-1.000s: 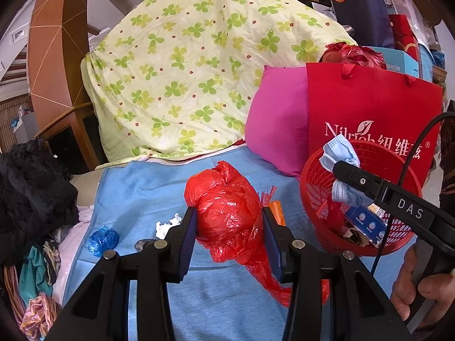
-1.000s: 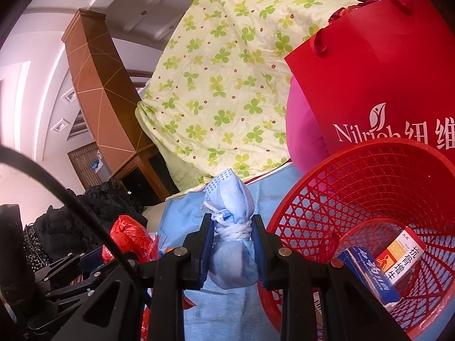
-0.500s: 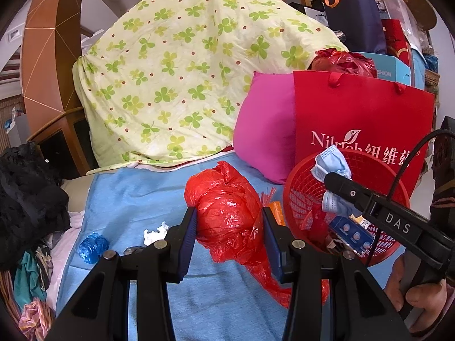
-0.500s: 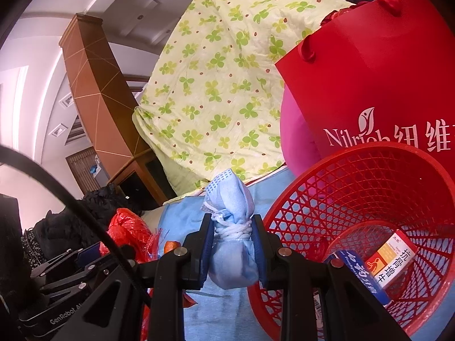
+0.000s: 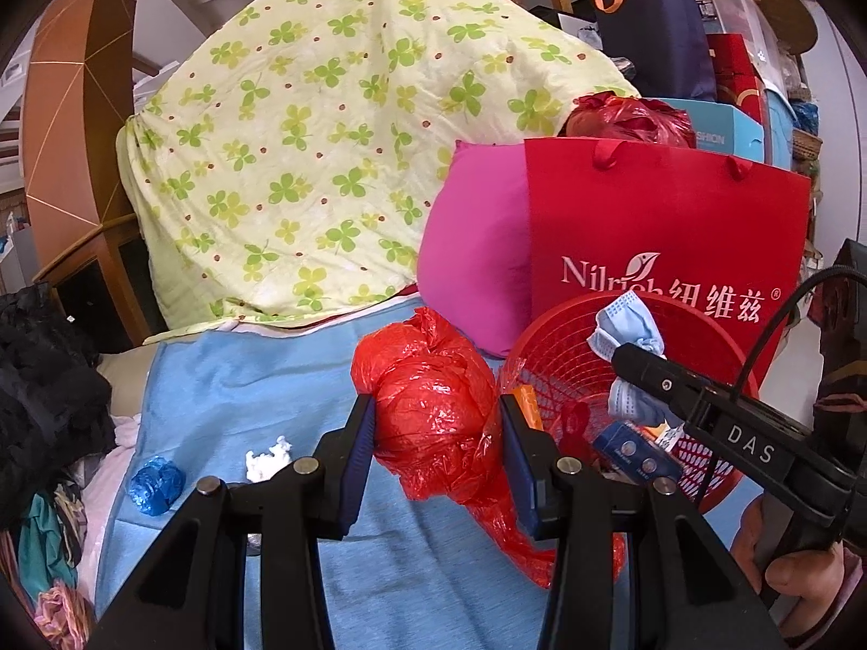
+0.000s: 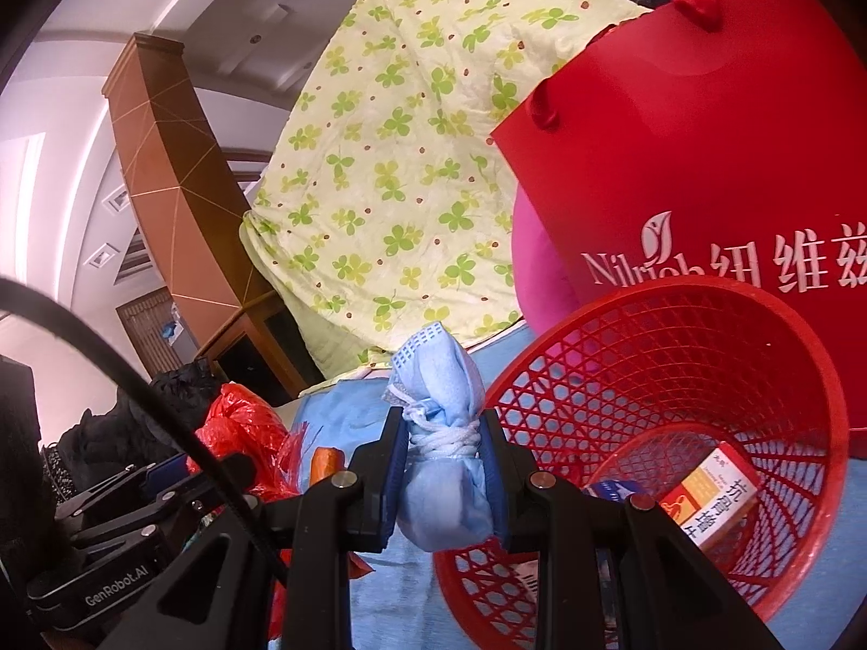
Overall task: Collect trash
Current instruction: 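Push the mask into the basket with the right tool while the left tool holds the red bag, then drop the red bag into the basket with the left tool while the right tool opens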
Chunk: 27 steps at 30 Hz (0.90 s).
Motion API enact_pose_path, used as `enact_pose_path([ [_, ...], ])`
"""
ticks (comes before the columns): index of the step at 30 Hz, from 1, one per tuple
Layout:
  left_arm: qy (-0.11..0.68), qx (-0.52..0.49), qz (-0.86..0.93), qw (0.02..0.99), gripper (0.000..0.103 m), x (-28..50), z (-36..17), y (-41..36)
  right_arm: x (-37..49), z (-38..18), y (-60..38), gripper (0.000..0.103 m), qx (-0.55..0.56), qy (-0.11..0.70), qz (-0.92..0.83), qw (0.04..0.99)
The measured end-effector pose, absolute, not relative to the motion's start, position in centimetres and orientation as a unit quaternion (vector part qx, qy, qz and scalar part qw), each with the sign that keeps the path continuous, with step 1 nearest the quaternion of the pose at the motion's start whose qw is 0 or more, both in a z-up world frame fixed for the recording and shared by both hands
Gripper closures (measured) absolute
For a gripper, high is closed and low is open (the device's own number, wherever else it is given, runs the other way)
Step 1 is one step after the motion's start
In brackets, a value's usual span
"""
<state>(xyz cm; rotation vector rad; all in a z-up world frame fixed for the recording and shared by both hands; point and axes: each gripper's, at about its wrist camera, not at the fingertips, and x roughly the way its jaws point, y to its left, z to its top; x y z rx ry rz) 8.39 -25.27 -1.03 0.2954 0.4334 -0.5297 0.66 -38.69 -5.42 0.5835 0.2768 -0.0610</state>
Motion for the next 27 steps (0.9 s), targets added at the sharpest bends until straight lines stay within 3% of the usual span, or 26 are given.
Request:
enact_pose_path([
  [15,0.199,0.111,-0.315,0.921,0.054,9.5,0.5,-30.2,-2.1,-6.2,-43.6,0.074,0.333,0.117,-0.062,0.934],
  [17,0.198,0.100,-0.326,0.919,0.051,9.8,0.4,-30.7,-2.1,-6.6,-44.4,0.074,0.345,0.121,-0.068,0.928],
  [18,0.198,0.092,-0.337,0.916,0.044,10.1,0.3,-31.0,-2.0,-6.8,-44.7,0.074,0.352,0.122,-0.072,0.925],
  [19,0.199,0.089,-0.343,0.914,0.032,10.3,0.3,-31.2,-1.9,-7.1,-45.2,0.073,0.364,0.125,-0.072,0.920],
  [21,0.198,0.086,-0.352,0.911,0.027,10.6,0.0,-31.4,-1.8,-7.7,-46.0,0.072,0.385,0.133,-0.074,0.910],
  [23,0.198,0.094,-0.348,0.912,0.027,10.7,-0.4,-31.3,-1.8,-7.9,-46.4,0.058,0.396,0.133,-0.082,0.905],
  [24,0.201,0.097,-0.344,0.912,0.027,10.8,-0.7,-30.9,-2.0,-7.9,-46.6,0.036,0.399,0.126,-0.084,0.905],
  [25,0.203,0.098,-0.341,0.913,0.027,10.8,-0.8,-30.7,-2.2,-7.7,-46.5,0.029,0.396,0.116,-0.091,0.906],
  [27,0.207,0.104,-0.327,0.916,0.027,10.9,-1.2,-29.6,-2.6,-7.3,-46.2,0.029,0.386,0.102,-0.096,0.912],
])
